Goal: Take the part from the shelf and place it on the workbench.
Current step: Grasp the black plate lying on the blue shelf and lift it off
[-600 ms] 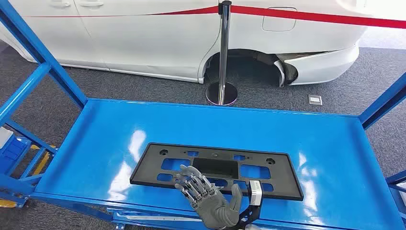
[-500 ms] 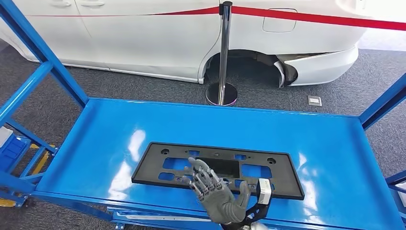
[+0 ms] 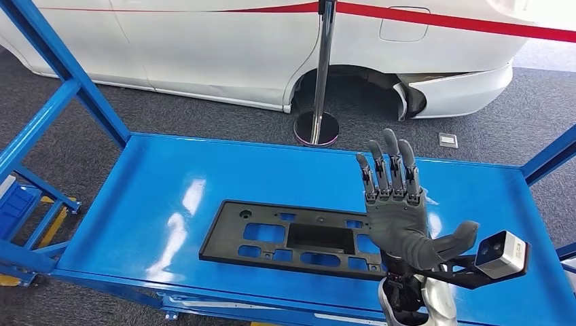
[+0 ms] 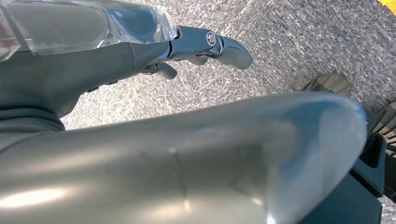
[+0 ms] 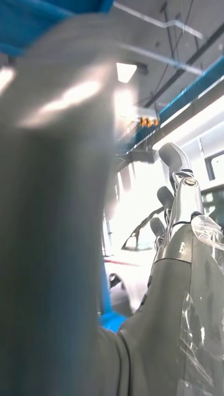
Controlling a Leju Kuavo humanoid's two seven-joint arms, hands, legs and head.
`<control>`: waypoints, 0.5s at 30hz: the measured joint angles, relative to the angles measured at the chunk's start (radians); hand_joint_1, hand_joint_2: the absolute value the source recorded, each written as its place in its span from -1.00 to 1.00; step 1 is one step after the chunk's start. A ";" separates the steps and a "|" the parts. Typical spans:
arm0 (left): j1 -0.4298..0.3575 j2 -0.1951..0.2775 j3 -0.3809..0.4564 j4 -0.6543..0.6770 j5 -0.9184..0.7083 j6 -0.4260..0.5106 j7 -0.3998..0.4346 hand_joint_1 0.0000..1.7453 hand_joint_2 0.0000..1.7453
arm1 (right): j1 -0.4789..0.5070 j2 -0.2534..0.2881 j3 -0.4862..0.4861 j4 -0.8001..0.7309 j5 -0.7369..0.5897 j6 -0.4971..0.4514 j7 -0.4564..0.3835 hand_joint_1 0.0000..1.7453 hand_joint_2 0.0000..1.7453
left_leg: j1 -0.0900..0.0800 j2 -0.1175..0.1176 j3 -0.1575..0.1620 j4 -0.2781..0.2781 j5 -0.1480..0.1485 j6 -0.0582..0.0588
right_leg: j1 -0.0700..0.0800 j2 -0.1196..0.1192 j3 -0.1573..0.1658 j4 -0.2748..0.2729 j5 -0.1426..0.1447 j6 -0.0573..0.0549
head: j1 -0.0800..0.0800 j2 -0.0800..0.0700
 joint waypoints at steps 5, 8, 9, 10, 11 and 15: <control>0.003 0.000 0.010 0.000 0.004 0.006 -0.007 -1.00 -1.00 | -0.018 -0.019 0.001 -0.074 0.053 -0.095 0.001 -1.00 -0.50 | 0.001 0.000 0.000 0.000 -0.002 0.003 | 0.001 0.000 0.000 0.001 -0.003 0.006 | 0.000 0.000; 0.004 0.000 0.017 0.001 0.005 0.014 -0.012 -1.00 -1.00 | -0.039 -0.047 0.006 -0.130 0.100 -0.184 0.001 -1.00 1.00 | 0.003 0.000 0.001 0.000 -0.002 0.003 | 0.003 0.000 0.000 0.003 -0.003 0.006 | 0.000 0.000; 0.005 0.001 0.019 0.001 0.005 0.016 -0.015 -1.00 -1.00 | -0.048 -0.062 0.008 -0.146 0.109 -0.216 0.006 -1.00 1.00 | 0.004 0.000 0.001 -0.001 -0.002 0.003 | 0.003 0.000 0.000 0.003 -0.003 0.006 | 0.000 0.000; 0.005 0.001 0.020 0.001 0.006 0.019 -0.019 -1.00 -1.00 | -0.059 -0.078 0.012 -0.160 0.123 -0.262 0.023 -1.00 1.00 | 0.004 0.000 0.001 -0.001 -0.002 0.003 | 0.004 0.000 0.000 0.003 -0.003 0.006 | 0.000 0.000; 0.005 0.001 0.022 0.001 0.010 0.024 -0.023 -1.00 -1.00 | -0.071 -0.094 0.017 -0.171 0.151 -0.329 0.060 -1.00 1.00 | 0.004 0.000 0.001 -0.001 -0.002 0.003 | 0.004 0.000 0.000 0.004 -0.003 0.006 | 0.000 0.000; 0.019 0.002 0.040 0.001 0.042 0.060 -0.042 -1.00 -1.00 | -0.122 -0.155 0.051 -0.186 0.546 -0.772 0.365 -1.00 1.00 | 0.006 0.000 0.001 -0.001 -0.002 0.003 | 0.004 0.000 0.000 0.005 -0.003 0.006 | 0.000 0.000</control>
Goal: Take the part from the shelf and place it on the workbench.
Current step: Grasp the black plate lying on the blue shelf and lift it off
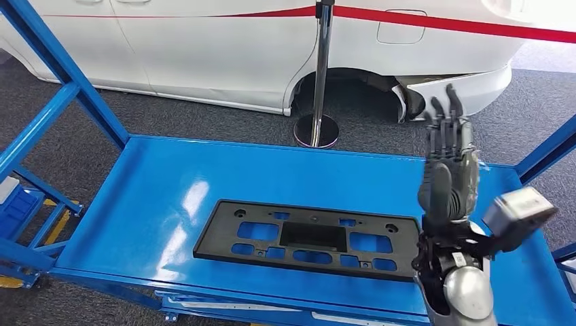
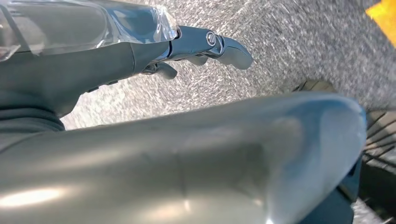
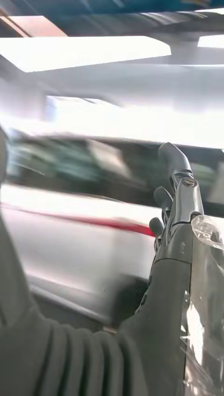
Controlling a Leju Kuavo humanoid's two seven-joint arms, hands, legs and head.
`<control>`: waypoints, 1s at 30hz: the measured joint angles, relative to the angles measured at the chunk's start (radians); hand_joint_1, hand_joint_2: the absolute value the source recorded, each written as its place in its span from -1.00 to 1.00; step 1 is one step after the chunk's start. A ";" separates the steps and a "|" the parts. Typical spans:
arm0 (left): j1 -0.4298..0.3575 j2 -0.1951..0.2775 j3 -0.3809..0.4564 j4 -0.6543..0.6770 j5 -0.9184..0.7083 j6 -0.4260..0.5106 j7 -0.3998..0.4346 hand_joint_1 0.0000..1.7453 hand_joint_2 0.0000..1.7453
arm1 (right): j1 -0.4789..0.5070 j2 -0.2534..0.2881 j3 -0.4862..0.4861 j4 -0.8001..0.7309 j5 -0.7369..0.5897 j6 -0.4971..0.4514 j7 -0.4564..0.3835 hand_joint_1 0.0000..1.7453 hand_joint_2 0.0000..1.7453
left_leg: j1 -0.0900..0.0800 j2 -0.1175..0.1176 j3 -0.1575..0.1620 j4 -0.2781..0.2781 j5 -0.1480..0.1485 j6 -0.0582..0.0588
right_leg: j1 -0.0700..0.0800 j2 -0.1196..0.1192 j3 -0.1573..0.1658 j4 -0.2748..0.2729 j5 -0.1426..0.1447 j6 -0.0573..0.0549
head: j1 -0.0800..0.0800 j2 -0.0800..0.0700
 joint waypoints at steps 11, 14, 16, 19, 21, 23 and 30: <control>0.020 0.005 0.032 0.001 -0.004 0.009 -0.001 -1.00 -1.00 | -0.123 -0.093 0.233 -0.029 0.587 -0.207 0.279 -1.00 1.00 | 0.001 0.000 0.002 0.000 0.001 -0.001 | 0.000 0.000 0.000 0.002 0.000 -0.001 | 0.000 0.000; 0.019 0.005 0.032 0.001 -0.008 0.008 -0.001 -1.00 -1.00 | -0.137 -0.109 0.281 -0.029 0.505 -0.183 0.254 -1.00 1.00 | 0.002 0.000 0.002 0.000 0.001 -0.001 | 0.000 0.000 0.000 0.002 0.000 -0.001 | 0.000 0.000; 0.018 0.006 0.033 0.001 -0.010 0.007 0.000 -1.00 -1.00 | -0.145 -0.117 0.305 -0.029 0.414 -0.149 0.221 -1.00 1.00 | 0.002 0.000 0.002 0.000 0.001 -0.001 | 0.000 0.000 0.001 0.002 0.000 -0.001 | 0.000 0.000; 0.016 0.006 0.033 0.001 -0.022 0.002 0.001 -1.00 -1.00 | -0.152 -0.129 0.332 -0.029 0.222 -0.071 0.152 -1.00 1.00 | 0.002 0.000 0.003 0.000 0.001 -0.001 | 0.000 0.000 0.001 0.002 0.000 -0.001 | 0.001 0.000; 0.014 0.006 0.033 0.001 -0.029 -0.002 0.002 -1.00 -1.00 | -0.154 -0.135 0.346 -0.029 0.138 -0.029 0.115 -1.00 1.00 | 0.002 0.000 0.003 0.000 0.001 -0.001 | 0.000 0.000 0.001 0.002 0.000 -0.001 | 0.001 0.000; 0.010 0.006 0.033 0.001 -0.035 -0.006 0.002 -1.00 -1.00 | -0.156 -0.141 0.356 -0.028 0.101 0.002 0.095 -1.00 1.00 | 0.002 0.000 0.003 0.000 0.001 -0.001 | 0.000 0.000 0.002 0.002 0.000 -0.001 | 0.001 0.000; 0.003 0.009 0.033 0.001 -0.041 -0.009 0.002 -1.00 -1.00 | -0.156 -0.151 0.376 -0.025 0.090 0.034 0.088 -1.00 1.00 | 0.002 0.000 0.006 0.000 0.000 -0.001 | 0.000 0.000 0.005 0.002 0.000 -0.001 | 0.001 0.000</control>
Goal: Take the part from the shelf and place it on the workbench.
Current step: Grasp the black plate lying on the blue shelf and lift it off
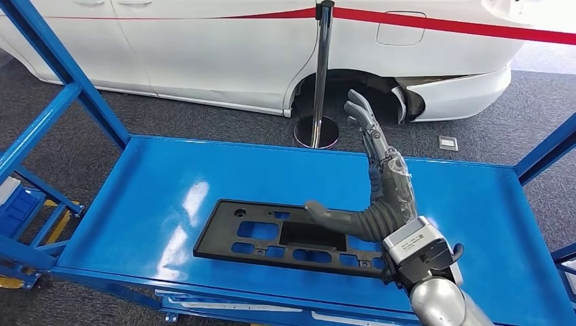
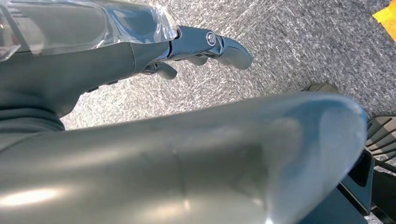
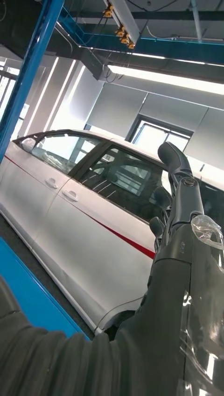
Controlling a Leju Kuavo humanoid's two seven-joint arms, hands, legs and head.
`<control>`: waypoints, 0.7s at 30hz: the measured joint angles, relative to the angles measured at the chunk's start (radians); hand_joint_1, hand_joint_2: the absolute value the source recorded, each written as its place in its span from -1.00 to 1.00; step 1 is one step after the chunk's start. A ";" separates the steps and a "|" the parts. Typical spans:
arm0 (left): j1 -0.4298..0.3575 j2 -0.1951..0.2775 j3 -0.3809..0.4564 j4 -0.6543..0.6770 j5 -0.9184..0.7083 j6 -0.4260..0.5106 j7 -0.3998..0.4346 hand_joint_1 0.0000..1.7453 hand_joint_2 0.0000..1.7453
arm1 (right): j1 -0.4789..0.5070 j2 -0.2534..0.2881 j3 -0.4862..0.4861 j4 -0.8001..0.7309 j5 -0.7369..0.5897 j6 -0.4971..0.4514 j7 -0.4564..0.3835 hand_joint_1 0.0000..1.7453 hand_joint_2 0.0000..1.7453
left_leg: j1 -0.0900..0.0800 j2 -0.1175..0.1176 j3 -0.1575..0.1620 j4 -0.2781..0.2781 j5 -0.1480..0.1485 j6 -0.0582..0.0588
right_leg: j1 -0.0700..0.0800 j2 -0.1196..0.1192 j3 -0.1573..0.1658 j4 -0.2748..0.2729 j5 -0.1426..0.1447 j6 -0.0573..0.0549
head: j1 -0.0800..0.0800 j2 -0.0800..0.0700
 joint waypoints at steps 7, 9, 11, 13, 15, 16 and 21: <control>-0.003 0.002 0.000 0.000 -0.001 0.000 0.001 -1.00 -1.00 | -0.014 -0.002 0.057 0.034 0.122 0.101 0.090 -1.00 1.00 | 0.000 0.000 0.003 0.000 0.000 0.000 | 0.000 0.000 0.003 0.000 0.000 0.000 | 0.000 0.000; -0.003 0.003 0.001 0.000 0.003 0.001 -0.002 -1.00 -1.00 | -0.019 0.000 0.084 0.056 0.139 0.119 0.099 -1.00 1.00 | 0.000 -0.001 0.003 0.000 0.000 0.000 | 0.000 -0.001 0.004 0.000 0.000 0.000 | 0.000 0.000; 0.000 0.004 0.003 0.000 0.013 0.003 -0.012 -1.00 -1.00 | -0.027 0.006 0.109 0.080 0.146 0.133 0.101 -1.00 1.00 | 0.001 -0.001 0.004 -0.001 0.000 0.000 | 0.000 -0.001 0.005 0.000 0.000 0.000 | 0.000 0.000; 0.007 0.006 0.010 0.000 0.029 0.009 -0.028 -1.00 -1.00 | -0.042 0.018 0.137 0.106 0.153 0.145 0.101 -1.00 1.00 | 0.001 -0.001 0.004 -0.001 0.001 -0.001 | 0.000 -0.001 0.005 0.000 0.000 0.000 | 0.000 0.000; 0.017 0.009 0.020 0.000 0.048 0.015 -0.045 -1.00 -1.00 | -0.065 0.035 0.165 0.132 0.162 0.152 0.103 -1.00 1.00 | 0.001 -0.001 0.004 -0.001 0.001 -0.001 | 0.000 -0.001 0.005 0.000 0.000 0.000 | 0.000 0.000; 0.021 0.011 0.024 0.001 0.054 0.016 -0.049 -1.00 -1.00 | -0.077 0.045 0.178 0.146 0.168 0.152 0.104 -1.00 1.00 | 0.001 -0.001 0.004 -0.001 0.001 -0.002 | 0.000 -0.001 0.005 0.000 0.000 -0.001 | 0.000 0.000; 0.035 0.028 0.042 0.004 0.061 0.004 -0.045 -1.00 -1.00 | -0.120 0.093 0.226 0.203 0.213 0.110 0.104 -1.00 1.00 | 0.001 -0.002 0.004 -0.001 0.002 -0.003 | 0.001 -0.001 0.005 0.000 0.000 -0.001 | 0.000 0.000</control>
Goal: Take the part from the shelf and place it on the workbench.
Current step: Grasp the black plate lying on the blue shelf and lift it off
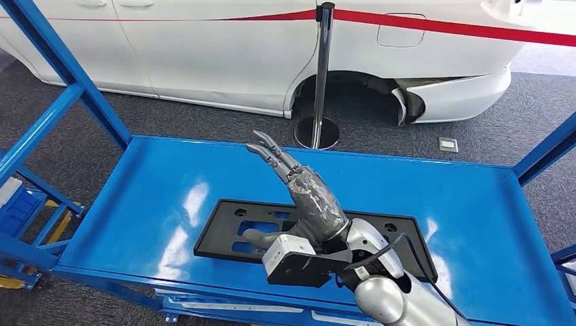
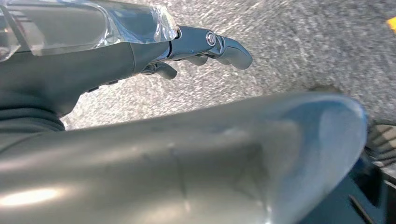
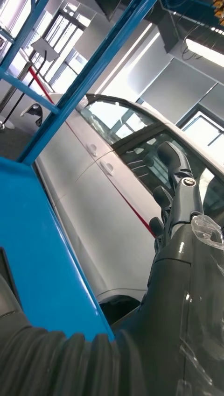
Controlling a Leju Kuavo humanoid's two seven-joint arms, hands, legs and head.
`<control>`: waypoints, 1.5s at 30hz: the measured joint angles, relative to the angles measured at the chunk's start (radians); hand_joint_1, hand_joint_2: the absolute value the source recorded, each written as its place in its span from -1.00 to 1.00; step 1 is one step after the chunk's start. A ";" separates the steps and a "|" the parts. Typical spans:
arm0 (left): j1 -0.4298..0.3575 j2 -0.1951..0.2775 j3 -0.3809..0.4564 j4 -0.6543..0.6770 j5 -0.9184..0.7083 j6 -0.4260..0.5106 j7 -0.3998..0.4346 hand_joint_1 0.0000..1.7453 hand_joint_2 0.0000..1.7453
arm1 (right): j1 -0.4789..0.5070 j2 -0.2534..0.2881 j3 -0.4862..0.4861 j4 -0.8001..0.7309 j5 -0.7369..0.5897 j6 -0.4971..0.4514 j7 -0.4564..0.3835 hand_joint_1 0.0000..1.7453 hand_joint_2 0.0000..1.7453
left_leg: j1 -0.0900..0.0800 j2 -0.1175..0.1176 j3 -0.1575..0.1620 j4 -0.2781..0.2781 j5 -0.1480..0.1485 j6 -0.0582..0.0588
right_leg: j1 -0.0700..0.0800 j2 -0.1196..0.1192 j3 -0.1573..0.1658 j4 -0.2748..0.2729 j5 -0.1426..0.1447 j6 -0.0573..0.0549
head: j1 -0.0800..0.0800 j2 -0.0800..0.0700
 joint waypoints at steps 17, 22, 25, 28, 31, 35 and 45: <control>-0.006 0.023 0.016 0.002 -0.045 0.015 0.030 -1.00 -1.00 | 0.033 0.002 0.032 0.040 0.332 -0.169 0.141 -1.00 1.00 | -0.001 0.000 -0.001 0.001 0.000 0.000 | 0.000 0.000 -0.002 0.000 0.000 0.000 | 0.000 0.000; -0.022 0.022 0.012 0.002 -0.070 0.013 0.059 -1.00 -1.00 | 0.065 -0.025 0.020 0.037 0.363 -0.189 0.166 -1.00 1.00 | -0.001 0.001 -0.001 0.000 -0.001 0.000 | 0.000 0.001 -0.003 0.000 0.000 0.000 | 0.000 0.000; -0.029 0.022 0.009 0.002 -0.074 0.013 0.062 -1.00 -1.00 | 0.073 -0.035 0.015 0.037 0.386 -0.189 0.176 -1.00 1.00 | -0.001 0.001 -0.002 0.000 -0.001 0.000 | 0.000 0.001 -0.004 0.000 0.000 0.000 | 0.000 0.000; -0.032 0.021 0.007 0.002 -0.076 0.013 0.062 -1.00 -1.00 | 0.075 -0.041 0.012 0.037 0.407 -0.186 0.186 -1.00 1.00 | -0.001 0.001 -0.002 0.000 -0.001 0.000 | 0.000 0.001 -0.004 0.000 0.000 0.000 | 0.000 0.000; -0.033 0.021 0.006 0.002 -0.076 0.014 0.062 -1.00 -1.00 | 0.076 -0.044 0.008 0.037 0.415 -0.185 0.190 -1.00 1.00 | -0.001 0.001 -0.002 0.000 -0.001 0.000 | 0.000 0.001 -0.004 0.000 0.000 0.000 | 0.000 0.000; -0.033 0.019 0.005 0.002 -0.075 0.014 0.062 -1.00 -1.00 | 0.076 -0.048 0.006 0.037 0.396 -0.170 0.188 -1.00 1.00 | -0.001 0.001 -0.002 0.000 -0.001 0.000 | 0.000 0.001 -0.004 0.000 0.000 0.000 | 0.000 0.000; -0.037 0.018 0.005 0.002 -0.099 -0.004 0.061 -1.00 -1.00 | 0.084 -0.087 -0.016 0.039 -0.072 0.074 0.120 -1.00 1.00 | -0.001 0.001 -0.003 0.001 -0.001 0.000 | 0.000 0.001 -0.004 0.000 0.000 0.001 | 0.000 0.000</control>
